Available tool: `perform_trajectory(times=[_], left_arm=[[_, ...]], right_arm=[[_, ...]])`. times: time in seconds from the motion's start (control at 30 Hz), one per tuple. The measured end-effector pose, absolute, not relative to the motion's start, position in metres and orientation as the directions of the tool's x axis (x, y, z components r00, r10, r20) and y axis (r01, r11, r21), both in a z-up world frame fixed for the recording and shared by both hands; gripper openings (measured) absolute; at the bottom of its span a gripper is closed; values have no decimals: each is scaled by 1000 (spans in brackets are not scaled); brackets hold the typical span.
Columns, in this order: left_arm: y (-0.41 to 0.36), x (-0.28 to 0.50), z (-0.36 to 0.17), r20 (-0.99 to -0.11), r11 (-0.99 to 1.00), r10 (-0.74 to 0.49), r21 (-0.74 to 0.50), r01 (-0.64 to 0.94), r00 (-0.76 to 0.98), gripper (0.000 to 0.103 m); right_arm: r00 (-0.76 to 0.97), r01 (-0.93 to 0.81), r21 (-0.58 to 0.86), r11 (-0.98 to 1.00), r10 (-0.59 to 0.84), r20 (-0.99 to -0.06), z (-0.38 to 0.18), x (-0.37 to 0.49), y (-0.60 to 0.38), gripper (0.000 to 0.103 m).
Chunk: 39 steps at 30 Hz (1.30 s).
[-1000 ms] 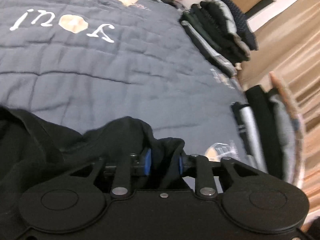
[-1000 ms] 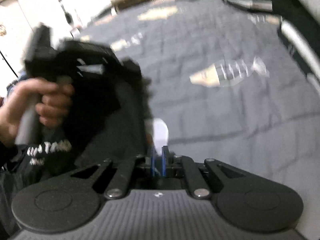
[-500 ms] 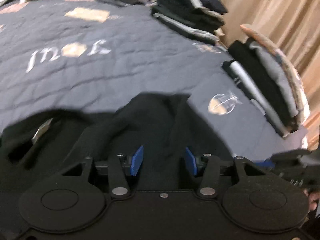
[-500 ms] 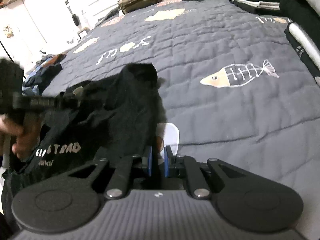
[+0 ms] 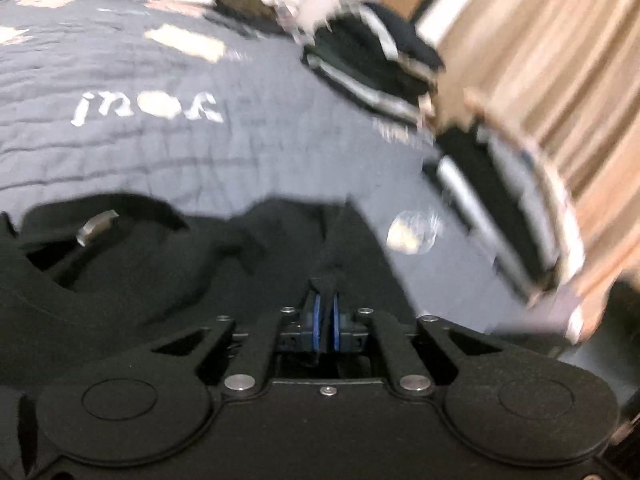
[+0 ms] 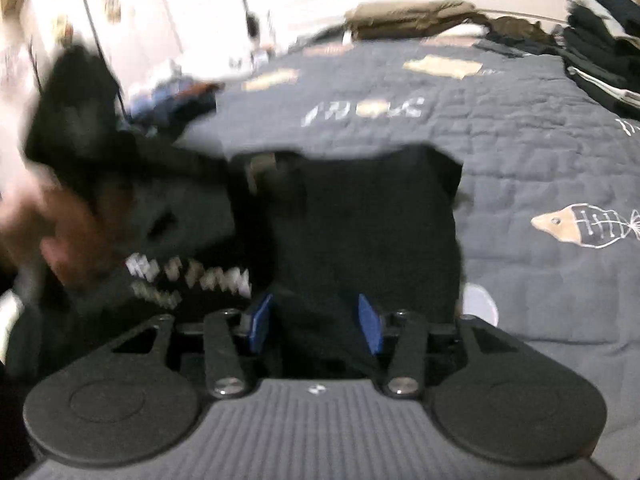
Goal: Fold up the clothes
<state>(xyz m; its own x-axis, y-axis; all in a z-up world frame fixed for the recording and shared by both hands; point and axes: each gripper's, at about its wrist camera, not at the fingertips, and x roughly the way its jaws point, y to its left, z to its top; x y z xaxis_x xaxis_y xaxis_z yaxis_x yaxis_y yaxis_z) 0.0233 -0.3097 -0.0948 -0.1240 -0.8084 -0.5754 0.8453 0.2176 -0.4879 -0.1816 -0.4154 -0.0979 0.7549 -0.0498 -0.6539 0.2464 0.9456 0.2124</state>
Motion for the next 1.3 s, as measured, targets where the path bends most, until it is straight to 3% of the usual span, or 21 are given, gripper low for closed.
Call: perform_trajectory(times=[0.1,0.2,0.4,0.5,0.57,0.63,0.9,1.17,1.3], left_arm=[[-313,22,-95,-624,250,-777,-422,872,-79,6],[-320,24,-106,-654,296,-756,-393,871,-38,6],[-336,26,-126,-725,363,-688,-292,885,43,14],[-325,31,-121,-704,396,-707,-322,860,62,21],[-317,33,-114,-689,413,-720,-323,852,88,38],[-306,32,-106,-677,418,-729,-326,848,100,43],[-257,13,-83,-606,399,-790,-403,824,87,44],[-204,1,-83,-555,438,-821,-465,769,132,47],[-195,-1,-79,-555,460,-813,-428,778,176,47]], right_arm=[[724,205,165,965,-36,-688,-106,-176,-406,45],[701,150,126,981,-15,-713,-105,-178,-400,31],[679,88,132,987,37,-733,-95,-188,-403,31],[715,73,181,981,75,-695,-80,-196,-408,35],[726,93,195,976,68,-684,-80,-194,-408,38],[736,113,209,971,60,-675,-79,-191,-409,41],[688,117,210,971,73,-722,-93,-177,-396,44],[773,151,309,939,82,-629,-64,-184,-410,44],[776,253,292,922,-13,-631,-67,-179,-419,44]])
